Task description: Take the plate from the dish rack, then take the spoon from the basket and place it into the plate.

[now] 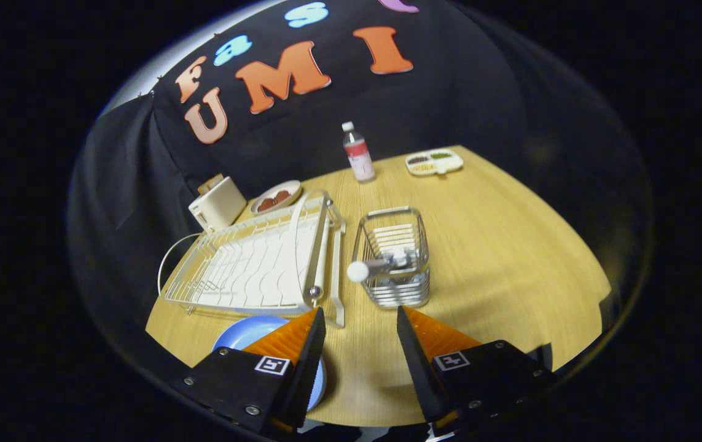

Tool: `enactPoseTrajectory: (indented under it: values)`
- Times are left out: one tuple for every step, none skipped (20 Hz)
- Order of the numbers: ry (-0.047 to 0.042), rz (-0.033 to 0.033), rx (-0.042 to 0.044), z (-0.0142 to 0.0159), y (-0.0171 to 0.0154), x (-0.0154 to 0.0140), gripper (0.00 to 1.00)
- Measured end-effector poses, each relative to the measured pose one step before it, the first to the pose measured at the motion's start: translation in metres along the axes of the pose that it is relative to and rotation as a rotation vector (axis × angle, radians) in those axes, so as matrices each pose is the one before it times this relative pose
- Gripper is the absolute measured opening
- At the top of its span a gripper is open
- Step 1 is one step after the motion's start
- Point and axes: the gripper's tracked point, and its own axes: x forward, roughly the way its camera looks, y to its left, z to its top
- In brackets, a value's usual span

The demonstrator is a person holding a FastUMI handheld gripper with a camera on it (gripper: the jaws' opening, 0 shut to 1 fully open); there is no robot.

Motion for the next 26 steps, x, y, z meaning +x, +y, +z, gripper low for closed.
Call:
enactPoseTrajectory:
  values:
    - [-0.05367,-0.01049,-0.05577,0.00921,-0.00219,-0.00059,0.7]
    - [-0.03542,-0.01353,-0.0552,0.00824,-0.00278,0.00184,0.7]
    - [-0.01772,-0.01278,-0.04883,0.00486,-0.00212,0.00154,0.7]
    - [-0.01071,-0.00636,-0.03591,0.00296,-0.00049,0.00377,0.7]
    - [-0.00351,-0.00245,-0.02541,0.00152,0.00158,0.00264,0.69]
    - [-0.00043,-0.00161,-0.01774,-0.00057,0.00028,0.00382,0.65]
    - [0.00378,-0.00668,-0.01266,-0.00268,-0.00077,0.00531,0.62]
    - [0.00561,-0.0107,-0.00872,-0.00188,-0.00258,0.00339,0.55]
    - [-0.00212,-0.01078,-0.00067,0.00068,-0.00211,0.00138,0.49]
    - [-0.00436,-0.00159,0.00638,0.00136,-0.00111,0.00188,0.39]
    - [0.00076,-0.00771,0.00457,0.00078,-0.00208,0.00177,0.34]
    - [-0.00033,-0.00472,0.00436,0.00126,-0.00245,0.00018,0.24]
    - [0.00457,-0.00494,-0.00059,0.00035,-0.00295,0.00149,0.19]
    - [0.01141,0.01142,0.00874,0.00083,0.00024,-0.00022,0.15]
    - [0.01055,0.01102,0.01543,0.00171,0.00056,-0.00101,0.14]
    - [0.00303,-0.00515,0.00906,0.00397,-0.00291,-0.00007,0.14]
    - [-0.00533,-0.01361,0.00062,0.00547,-0.00495,-0.00055,0.13]
    - [-0.00773,-0.00074,-0.00344,0.00754,-0.00209,-0.00226,0.11]
    - [-0.00537,0.00425,-0.00162,0.00556,0.00153,-0.00306,0.11]
    - [-0.00568,0.00723,-0.00156,0.00676,0.00079,-0.00374,0.1]
    - [-0.00794,0.00541,-0.00245,0.00611,0.00043,-0.00332,0.1]
    - [-0.00152,0.00506,-0.00246,0.00505,0.00093,-0.00437,0.1]
    - [-0.00436,0.0082,0.00028,0.00492,0.00079,-0.0055,0.1]
    - [-0.00395,0.00691,0.00166,0.00633,0.00121,-0.00528,0.1]
    - [-0.00287,0.00893,-0.00159,0.00401,0.00154,-0.00572,0.1]
    - [-0.01411,0.003,0.00298,0.00784,-0.00032,-0.00665,0.1]
